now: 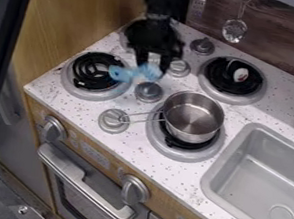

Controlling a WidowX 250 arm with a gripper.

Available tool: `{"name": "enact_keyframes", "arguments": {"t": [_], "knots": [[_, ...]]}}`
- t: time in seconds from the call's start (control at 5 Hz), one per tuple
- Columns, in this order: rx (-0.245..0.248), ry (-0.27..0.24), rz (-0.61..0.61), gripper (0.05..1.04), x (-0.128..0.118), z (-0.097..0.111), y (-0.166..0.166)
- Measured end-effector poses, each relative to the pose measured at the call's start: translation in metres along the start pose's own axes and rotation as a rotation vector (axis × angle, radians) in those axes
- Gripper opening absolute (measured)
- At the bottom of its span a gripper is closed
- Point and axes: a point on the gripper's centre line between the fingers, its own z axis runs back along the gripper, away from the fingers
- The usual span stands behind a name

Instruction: Moved the blue brush to the bottom left burner

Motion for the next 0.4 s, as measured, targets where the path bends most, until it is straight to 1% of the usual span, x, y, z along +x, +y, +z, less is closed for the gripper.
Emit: {"name": "enact_keyframes", "arguments": {"t": [0.2, 0.4], "knots": [[0.009, 0.001, 0.11, 0.595, 0.002, 0.004, 0.041], [-0.001, -0.005, 0.167, 0.594, 0.002, 0.005, 0.062]]}}
